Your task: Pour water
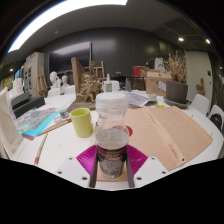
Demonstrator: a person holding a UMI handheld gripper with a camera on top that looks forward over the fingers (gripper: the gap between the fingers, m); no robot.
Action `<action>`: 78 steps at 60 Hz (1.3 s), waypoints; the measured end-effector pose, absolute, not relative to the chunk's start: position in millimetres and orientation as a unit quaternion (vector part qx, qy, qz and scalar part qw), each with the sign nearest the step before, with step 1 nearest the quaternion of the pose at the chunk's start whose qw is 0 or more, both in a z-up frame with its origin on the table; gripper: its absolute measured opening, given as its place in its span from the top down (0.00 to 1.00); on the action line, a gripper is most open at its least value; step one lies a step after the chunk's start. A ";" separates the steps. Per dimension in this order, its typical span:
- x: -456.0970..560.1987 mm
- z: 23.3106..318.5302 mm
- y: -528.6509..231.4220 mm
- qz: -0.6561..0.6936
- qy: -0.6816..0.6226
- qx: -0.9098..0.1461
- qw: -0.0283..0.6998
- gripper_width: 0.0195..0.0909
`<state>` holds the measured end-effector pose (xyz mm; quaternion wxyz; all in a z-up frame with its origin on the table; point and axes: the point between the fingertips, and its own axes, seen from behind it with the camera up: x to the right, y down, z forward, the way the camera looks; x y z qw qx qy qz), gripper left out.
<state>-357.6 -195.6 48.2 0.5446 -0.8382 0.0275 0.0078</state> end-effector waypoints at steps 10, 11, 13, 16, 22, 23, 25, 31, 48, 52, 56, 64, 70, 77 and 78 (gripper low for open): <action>-355.0 48.2 -195.7 -0.002 0.025 -0.839 0.544 0.84; -355.0 48.3 -195.7 -0.001 0.024 -0.839 0.543 0.86; -354.9 49.3 -195.5 -0.001 0.025 -0.840 0.542 0.89; -351.2 52.3 -196.1 -0.012 0.022 -0.841 0.540 0.91; -343.7 68.2 -193.5 -0.029 0.014 -0.841 0.540 0.91; -342.0 71.8 -192.7 -0.030 0.015 -0.841 0.540 0.91; -336.6 80.6 -190.1 -0.037 0.015 -0.840 0.541 0.91; -318.0 113.3 -176.2 -0.073 0.002 -0.832 0.549 0.91; -279.3 200.9 -97.8 -0.277 -0.133 -0.776 0.551 0.91; -284.8 213.9 -76.5 -0.324 -0.187 -0.749 0.547 0.91; -297.7 222.7 -56.1 -0.378 -0.250 -0.711 0.538 0.91; -326.9 220.0 -23.3 -0.471 -0.367 -0.626 0.502 0.91; -340.1 207.7 -6.0 -0.526 -0.436 -0.565 0.463 0.91; -347.6 192.0 9.2 -0.579 -0.497 -0.498 0.413 0.91; -349.0 191.2 10.8 -0.585 -0.504 -0.487 0.407 0.91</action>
